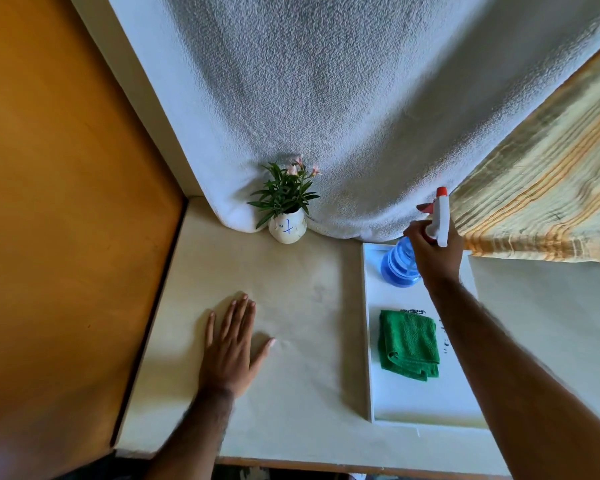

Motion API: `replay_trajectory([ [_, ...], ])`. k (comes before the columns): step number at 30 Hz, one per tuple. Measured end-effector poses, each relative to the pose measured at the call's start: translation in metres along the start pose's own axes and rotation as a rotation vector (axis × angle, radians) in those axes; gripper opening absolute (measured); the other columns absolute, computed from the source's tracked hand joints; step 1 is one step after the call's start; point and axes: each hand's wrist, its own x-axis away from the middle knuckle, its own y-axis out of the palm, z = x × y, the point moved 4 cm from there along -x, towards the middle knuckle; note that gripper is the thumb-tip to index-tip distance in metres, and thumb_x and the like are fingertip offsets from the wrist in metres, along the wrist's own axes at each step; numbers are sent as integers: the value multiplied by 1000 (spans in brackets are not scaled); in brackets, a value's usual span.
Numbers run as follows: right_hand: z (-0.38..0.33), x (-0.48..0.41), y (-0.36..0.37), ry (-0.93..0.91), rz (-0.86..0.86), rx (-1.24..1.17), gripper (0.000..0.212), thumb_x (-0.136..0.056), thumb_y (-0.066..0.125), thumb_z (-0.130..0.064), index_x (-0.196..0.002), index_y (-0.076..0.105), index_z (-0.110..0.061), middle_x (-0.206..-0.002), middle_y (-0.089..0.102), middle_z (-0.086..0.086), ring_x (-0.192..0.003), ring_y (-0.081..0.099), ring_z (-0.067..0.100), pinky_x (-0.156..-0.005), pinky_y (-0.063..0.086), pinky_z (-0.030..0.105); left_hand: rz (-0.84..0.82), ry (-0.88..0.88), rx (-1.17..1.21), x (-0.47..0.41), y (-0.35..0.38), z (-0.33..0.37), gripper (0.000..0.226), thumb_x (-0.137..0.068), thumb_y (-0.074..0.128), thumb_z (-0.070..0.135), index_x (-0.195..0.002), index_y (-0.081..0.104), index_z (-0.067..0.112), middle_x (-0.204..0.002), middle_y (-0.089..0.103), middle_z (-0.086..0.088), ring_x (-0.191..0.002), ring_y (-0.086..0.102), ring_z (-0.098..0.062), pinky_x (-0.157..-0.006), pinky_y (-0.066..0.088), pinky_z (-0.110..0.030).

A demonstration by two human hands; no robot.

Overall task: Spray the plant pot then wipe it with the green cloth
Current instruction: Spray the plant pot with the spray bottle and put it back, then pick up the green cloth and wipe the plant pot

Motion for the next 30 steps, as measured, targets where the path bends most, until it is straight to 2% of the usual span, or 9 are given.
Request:
replay_trajectory([
  [3,6,-2,2,12,-24,-24,29,-81,70,-20,-107,69,-34,-80,72,17,-68,63,14,-69,54,31,-7,-4,-4,0,0,-1,86,-99,39,69,-165,30,15,-174,31,-7,-160,31,-26,-127,29,-61],
  [6,6,-3,0,16,-92,-22,36,-77,85,-39,-107,68,-28,-79,72,-3,-68,65,6,-66,54,23,-4,-2,1,0,0,-1,85,-99,39,69,-165,30,15,-174,31,-7,-160,30,-26,-127,28,-62],
  [9,7,14,-13,-42,-73,63,63,-74,89,-46,-124,58,-26,-108,66,-11,-96,63,1,-84,51,20,1,-4,7,0,0,-1,85,-98,41,67,-165,31,14,-173,32,-7,-159,32,-25,-126,30,-62],
  [12,23,65,-42,-78,69,130,60,-83,73,-61,-122,50,-22,-112,54,-5,-102,56,12,-90,50,38,-4,-9,25,0,1,-2,85,-98,42,66,-165,31,15,-173,32,-6,-158,33,-24,-124,33,-63],
  [15,43,115,-58,-224,-166,421,59,-83,61,-72,-110,52,-21,-105,51,-5,-96,54,20,-83,50,40,-17,-21,37,0,0,0,84,-98,41,66,-164,31,15,-173,31,-6,-159,32,-22,-124,33,-64],
  [18,70,151,-58,-419,-505,751,80,-78,68,-71,-130,57,-12,-132,54,4,-123,53,26,-105,45,39,-21,-25,40,-1,-2,1,84,-98,39,67,-163,35,14,-173,33,-6,-158,34,-23,-124,32,-63],
  [22,89,169,-55,-540,-667,861,91,-83,75,-54,-151,43,-3,-161,35,15,-152,28,28,-124,25,44,-13,-23,46,-1,-6,3,84,-98,39,67,-162,38,13,-171,35,-7,-157,37,-25,-125,32,-63],
  [26,86,167,-48,-497,-622,889,81,-77,79,1,-149,42,2,-158,37,20,-149,31,34,-126,13,37,-4,-22,39,-1,-8,4,84,-97,41,67,-161,40,13,-170,37,-8,-156,38,-25,-124,33,-63],
  [30,66,165,-43,-392,-536,872,81,-63,70,28,-139,55,6,-145,54,21,-131,55,41,-102,52,50,-8,-12,34,0,-8,3,82,-98,42,65,-161,40,13,-171,37,-8,-156,38,-25,-125,32,-62],
])
